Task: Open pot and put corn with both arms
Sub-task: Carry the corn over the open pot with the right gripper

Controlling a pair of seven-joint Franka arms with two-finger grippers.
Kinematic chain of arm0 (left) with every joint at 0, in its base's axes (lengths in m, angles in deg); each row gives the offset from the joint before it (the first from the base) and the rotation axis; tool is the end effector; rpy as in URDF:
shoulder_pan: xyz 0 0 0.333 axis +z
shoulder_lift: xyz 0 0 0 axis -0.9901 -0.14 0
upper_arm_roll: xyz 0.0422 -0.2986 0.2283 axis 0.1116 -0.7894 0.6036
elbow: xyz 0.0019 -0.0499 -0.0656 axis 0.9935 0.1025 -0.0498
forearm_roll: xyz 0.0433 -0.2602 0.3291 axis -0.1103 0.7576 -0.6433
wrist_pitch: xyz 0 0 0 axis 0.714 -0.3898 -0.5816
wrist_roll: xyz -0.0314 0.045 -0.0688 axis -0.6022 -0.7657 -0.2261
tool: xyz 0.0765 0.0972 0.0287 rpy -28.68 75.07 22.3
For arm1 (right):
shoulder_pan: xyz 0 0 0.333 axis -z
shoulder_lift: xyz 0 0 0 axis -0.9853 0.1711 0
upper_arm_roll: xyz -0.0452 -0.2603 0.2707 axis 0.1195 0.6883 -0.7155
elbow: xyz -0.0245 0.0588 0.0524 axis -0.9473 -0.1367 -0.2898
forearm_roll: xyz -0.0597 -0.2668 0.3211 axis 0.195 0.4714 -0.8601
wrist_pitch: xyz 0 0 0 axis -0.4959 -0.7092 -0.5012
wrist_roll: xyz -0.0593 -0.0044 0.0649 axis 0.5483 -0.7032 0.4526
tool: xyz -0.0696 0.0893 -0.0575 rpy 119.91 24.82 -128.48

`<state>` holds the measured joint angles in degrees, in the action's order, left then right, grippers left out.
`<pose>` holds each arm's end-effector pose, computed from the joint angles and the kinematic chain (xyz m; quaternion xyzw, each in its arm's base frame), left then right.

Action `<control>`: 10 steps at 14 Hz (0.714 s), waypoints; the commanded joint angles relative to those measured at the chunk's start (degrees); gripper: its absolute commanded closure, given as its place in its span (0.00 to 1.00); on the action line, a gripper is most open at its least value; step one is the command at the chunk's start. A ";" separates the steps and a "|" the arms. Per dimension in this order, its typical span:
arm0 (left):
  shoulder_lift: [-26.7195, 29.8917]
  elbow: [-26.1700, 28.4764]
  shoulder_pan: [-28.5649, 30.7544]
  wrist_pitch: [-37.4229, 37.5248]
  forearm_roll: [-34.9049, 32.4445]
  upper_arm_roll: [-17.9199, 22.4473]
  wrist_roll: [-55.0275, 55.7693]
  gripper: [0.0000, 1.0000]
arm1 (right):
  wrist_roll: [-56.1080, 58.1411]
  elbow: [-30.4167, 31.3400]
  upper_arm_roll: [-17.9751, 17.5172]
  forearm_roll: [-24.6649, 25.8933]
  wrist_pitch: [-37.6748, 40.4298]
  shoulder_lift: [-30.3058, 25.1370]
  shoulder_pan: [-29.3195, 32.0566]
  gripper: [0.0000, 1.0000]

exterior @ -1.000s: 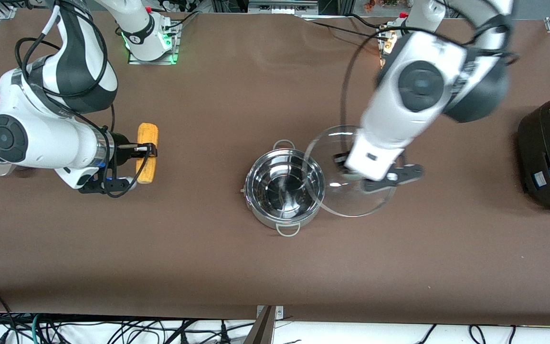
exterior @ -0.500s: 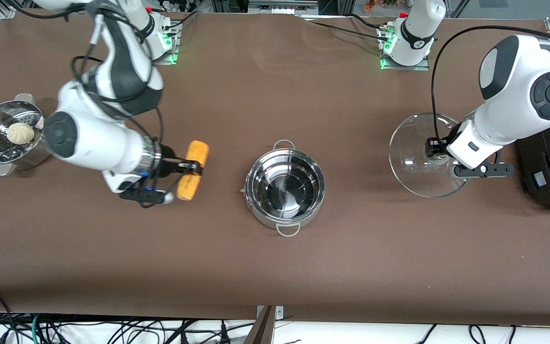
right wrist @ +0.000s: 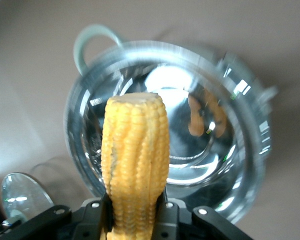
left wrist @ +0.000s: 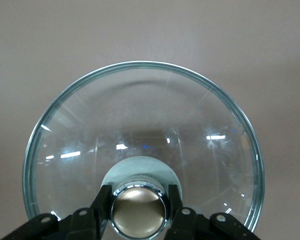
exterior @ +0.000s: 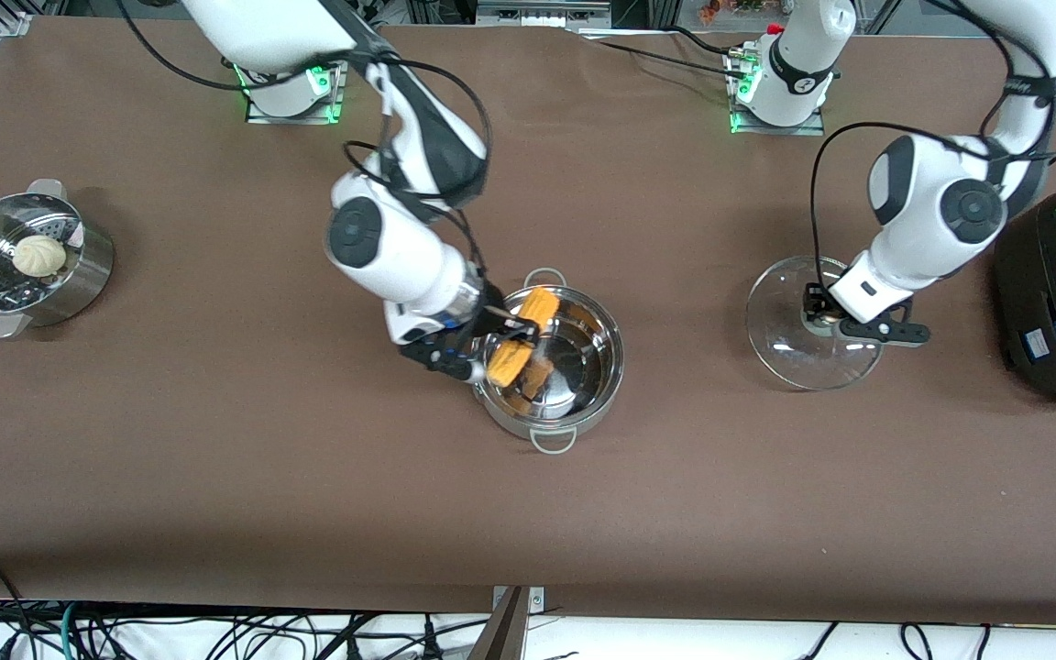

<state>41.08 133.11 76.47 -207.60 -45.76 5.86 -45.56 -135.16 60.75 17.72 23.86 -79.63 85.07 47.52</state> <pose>0.5586 -0.0312 0.2803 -0.9988 0.0426 0.0241 0.0047 0.6520 0.5193 0.3559 -0.9497 0.2195 0.0428 0.2191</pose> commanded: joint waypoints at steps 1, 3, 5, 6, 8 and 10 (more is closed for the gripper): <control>-2.00 -0.47 -0.05 -1.33 -0.30 -0.09 -1.38 1.00 | 2.12 -3.30 -0.43 1.15 -0.33 2.83 0.19 1.00; -4.19 -0.56 -0.40 -2.21 -0.30 -0.09 -1.38 1.00 | 12.56 -2.95 -0.43 1.07 -0.16 4.59 0.02 1.00; -4.73 -0.47 -0.41 -2.21 -0.30 -0.09 -1.56 0.80 | 13.92 -3.04 -0.51 1.15 -0.16 5.47 -0.24 0.94; -4.65 -0.56 -0.32 -2.04 -0.30 0.00 -1.65 0.51 | 14.10 -2.95 -0.51 1.24 -0.16 5.65 -0.24 0.91; -4.03 -0.56 -0.32 -1.60 -0.21 0.00 -2.52 0.00 | 13.92 -3.13 -0.51 1.24 -0.25 5.91 -0.24 0.02; -1.49 -1.34 -0.05 1.28 -0.21 0.26 -2.35 0.00 | 13.84 -3.13 -0.43 1.24 0.37 4.87 0.02 0.00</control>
<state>36.67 132.83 76.33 -209.77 -45.76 5.72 -46.61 -121.70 59.69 17.80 24.39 -80.54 90.02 47.05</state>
